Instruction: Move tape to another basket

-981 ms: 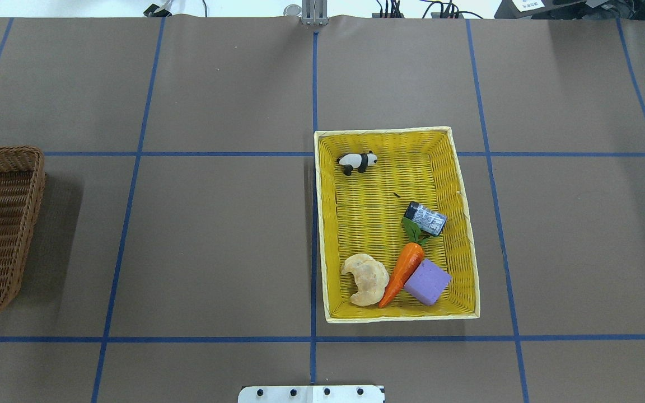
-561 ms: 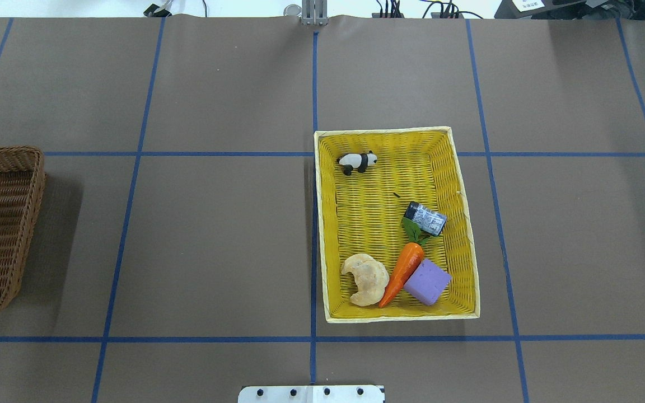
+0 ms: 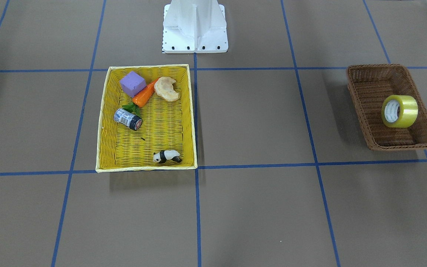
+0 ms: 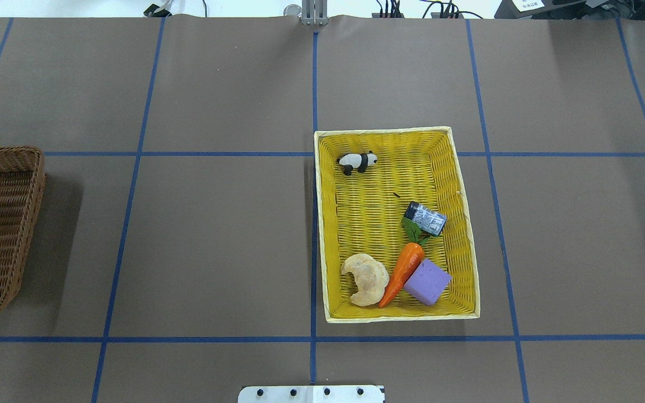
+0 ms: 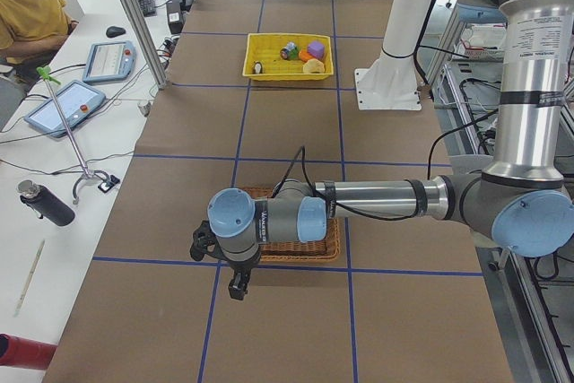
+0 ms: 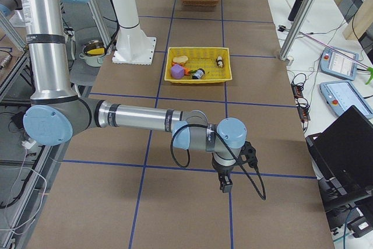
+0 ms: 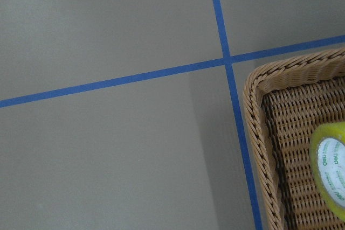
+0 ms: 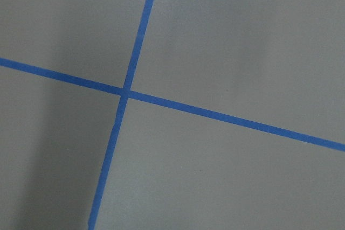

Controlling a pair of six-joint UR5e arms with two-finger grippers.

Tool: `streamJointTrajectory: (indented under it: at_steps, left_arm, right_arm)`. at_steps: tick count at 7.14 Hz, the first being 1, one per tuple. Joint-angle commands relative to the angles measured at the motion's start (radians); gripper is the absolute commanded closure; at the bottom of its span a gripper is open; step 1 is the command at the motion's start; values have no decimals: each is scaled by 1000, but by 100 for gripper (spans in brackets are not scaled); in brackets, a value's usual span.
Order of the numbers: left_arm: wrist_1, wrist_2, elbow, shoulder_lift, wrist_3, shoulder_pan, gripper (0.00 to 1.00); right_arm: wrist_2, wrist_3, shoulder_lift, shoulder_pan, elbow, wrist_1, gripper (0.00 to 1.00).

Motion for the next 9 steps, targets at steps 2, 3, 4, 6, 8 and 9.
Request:
streamJointTrajectory:
  at_steps: [2,3,4,6,8,9]
  left_arm:
    - [4,0,9,0,0,0,1]
    - [4,0,9,0,0,0,1]
    - [4,0,9,0,0,0,1]
    - [3,0,6,0,-2,0,1]
    - [3,-2,-5,-1,-2,0,1]
    - [1,-2,-5,-1,-2,0,1]
  right_arm:
    - [0,-1,-4,0,1,0,0]
    - [2,-1,-4,0,1,0,0]
    - [2,-1,-4,0,0,0,0]
    - [0,-9,-8,0,-2,22,0]
    - [-8,-13,-33,0,-13,106,0]
    - [-3,-16,-39,0,-43,112,0]
